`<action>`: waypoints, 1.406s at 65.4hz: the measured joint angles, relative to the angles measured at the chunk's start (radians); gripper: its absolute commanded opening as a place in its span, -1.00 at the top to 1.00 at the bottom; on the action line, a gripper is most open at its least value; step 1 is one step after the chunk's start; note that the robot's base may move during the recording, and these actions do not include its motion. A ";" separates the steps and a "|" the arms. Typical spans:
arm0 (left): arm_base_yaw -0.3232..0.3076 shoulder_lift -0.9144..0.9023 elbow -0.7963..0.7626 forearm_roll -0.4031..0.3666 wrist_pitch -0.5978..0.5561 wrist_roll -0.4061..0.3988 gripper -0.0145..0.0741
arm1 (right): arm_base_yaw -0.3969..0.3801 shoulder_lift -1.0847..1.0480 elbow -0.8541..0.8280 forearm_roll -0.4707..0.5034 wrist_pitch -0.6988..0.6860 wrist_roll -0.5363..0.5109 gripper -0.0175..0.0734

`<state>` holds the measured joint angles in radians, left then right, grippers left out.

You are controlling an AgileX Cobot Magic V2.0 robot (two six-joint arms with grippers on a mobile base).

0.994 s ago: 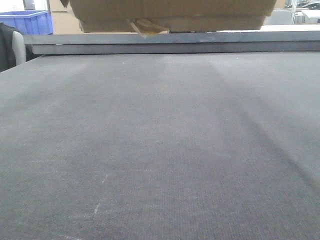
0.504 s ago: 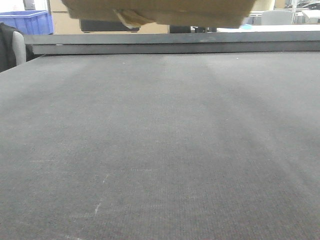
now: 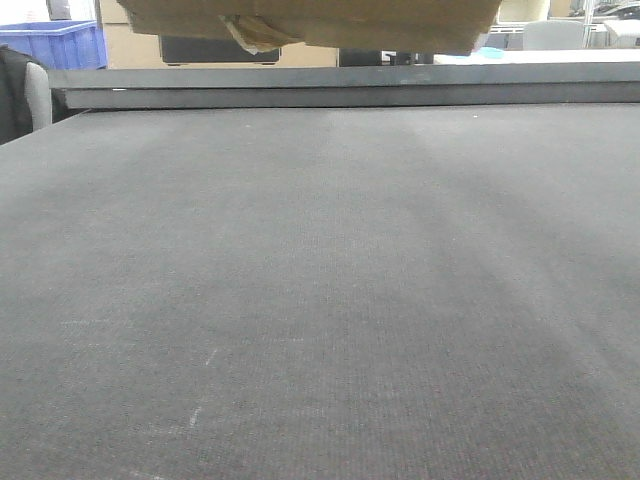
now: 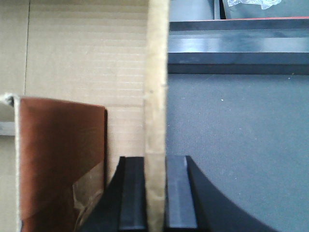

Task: Stack two boxes on right shelf middle
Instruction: 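Lift the box stack off the table with both grippers, then hold the boxes raised while the base turns away from the table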

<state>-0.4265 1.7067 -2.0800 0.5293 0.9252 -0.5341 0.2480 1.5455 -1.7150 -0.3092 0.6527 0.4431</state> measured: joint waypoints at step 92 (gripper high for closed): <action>0.000 0.000 0.000 0.000 0.000 0.000 0.92 | 0.000 0.004 0.000 0.000 0.005 0.002 0.97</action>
<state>-0.4265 1.7067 -2.0800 0.5293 0.9252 -0.5341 0.2480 1.5493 -1.7150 -0.3092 0.6581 0.4453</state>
